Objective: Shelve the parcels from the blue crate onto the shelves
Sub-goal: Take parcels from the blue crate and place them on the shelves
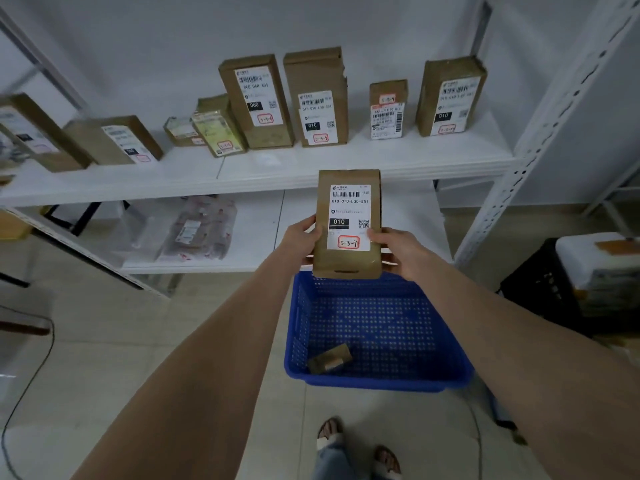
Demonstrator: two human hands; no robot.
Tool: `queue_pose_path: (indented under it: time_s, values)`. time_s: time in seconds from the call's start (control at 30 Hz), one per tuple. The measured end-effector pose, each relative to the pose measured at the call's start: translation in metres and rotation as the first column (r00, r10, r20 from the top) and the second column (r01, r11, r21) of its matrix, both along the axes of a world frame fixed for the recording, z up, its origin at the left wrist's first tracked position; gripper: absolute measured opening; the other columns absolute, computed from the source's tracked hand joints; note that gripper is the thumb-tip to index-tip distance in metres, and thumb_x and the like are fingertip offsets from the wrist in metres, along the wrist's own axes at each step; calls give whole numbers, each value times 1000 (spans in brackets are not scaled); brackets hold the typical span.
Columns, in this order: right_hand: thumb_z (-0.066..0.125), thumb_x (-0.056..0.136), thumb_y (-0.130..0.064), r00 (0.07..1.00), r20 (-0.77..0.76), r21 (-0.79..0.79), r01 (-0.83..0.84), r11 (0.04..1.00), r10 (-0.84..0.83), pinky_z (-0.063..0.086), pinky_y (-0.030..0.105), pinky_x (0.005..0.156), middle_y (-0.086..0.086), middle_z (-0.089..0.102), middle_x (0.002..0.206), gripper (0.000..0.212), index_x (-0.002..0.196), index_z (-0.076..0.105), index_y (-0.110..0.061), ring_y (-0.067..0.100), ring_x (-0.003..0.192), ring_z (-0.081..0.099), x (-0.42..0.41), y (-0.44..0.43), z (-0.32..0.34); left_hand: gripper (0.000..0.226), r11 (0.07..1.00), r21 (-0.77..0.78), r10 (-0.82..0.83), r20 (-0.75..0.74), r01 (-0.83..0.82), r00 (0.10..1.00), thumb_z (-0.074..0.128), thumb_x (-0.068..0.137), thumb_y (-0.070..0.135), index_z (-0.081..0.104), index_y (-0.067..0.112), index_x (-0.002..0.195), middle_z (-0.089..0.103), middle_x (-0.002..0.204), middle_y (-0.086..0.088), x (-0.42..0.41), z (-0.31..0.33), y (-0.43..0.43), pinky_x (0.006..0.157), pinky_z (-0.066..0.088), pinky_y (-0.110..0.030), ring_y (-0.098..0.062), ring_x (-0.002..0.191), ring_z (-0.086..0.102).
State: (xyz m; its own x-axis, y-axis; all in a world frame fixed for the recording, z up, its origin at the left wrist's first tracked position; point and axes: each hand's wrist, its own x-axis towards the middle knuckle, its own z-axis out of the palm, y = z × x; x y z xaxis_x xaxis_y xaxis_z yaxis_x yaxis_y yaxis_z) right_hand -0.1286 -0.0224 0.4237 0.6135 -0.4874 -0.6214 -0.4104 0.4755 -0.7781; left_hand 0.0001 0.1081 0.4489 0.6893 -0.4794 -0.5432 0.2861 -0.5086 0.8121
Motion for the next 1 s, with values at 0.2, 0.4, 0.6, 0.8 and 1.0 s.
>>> queue_pose_path:
  time_s: [0.2, 0.4, 0.6, 0.8, 1.0]
  values:
    - [62, 92, -17, 999, 38, -8, 11, 1000, -11, 52, 37, 90, 3, 70, 109, 32, 125, 59, -16, 22, 101, 64, 9, 9, 13, 45, 999, -31, -29, 40, 30, 999, 47, 100, 18, 41, 29, 143, 64, 113, -4, 12, 14, 9, 83, 54, -41, -26, 101, 62]
    - [61, 92, -4, 999, -7, -83, -36, 996, 36, 52, 34, 85, 8, 66, 120, 45, 135, 51, -13, 22, 100, 64, 30, 15, 20, 53, 980, 62, -193, 24, 191, 981, 49, 96, 9, 35, 22, 146, 64, 119, -9, 36, 22, 16, 87, 53, -43, -27, 103, 62]
    - [57, 86, 13, 992, -80, -179, -106, 978, 93, 50, 33, 87, 15, 61, 128, 57, 139, 46, -6, 30, 114, 59, 69, 18, 35, 53, 955, 107, -280, 4, 278, 960, 62, 86, 5, 42, 14, 134, 62, 117, -13, 72, 37, 22, 85, 54, -42, -31, 101, 62]
    - [62, 81, 13, 991, -120, -229, -92, 969, 66, 51, 32, 83, 13, 64, 124, 44, 117, 56, -12, 29, 112, 61, 99, 21, 43, 50, 928, 129, -361, 79, 350, 929, 67, 85, 7, 42, 10, 129, 61, 119, -15, 111, 44, 19, 87, 53, -42, -28, 96, 62]
    - [77, 79, -9, 998, -68, -273, -34, 961, 16, 52, 36, 90, 6, 68, 118, 38, 112, 62, -16, 24, 105, 65, 109, 14, 44, 53, 914, 142, -398, 133, 380, 907, 66, 84, 5, 40, 10, 130, 59, 125, -15, 120, 52, 1, 92, 52, -43, -32, 111, 59]
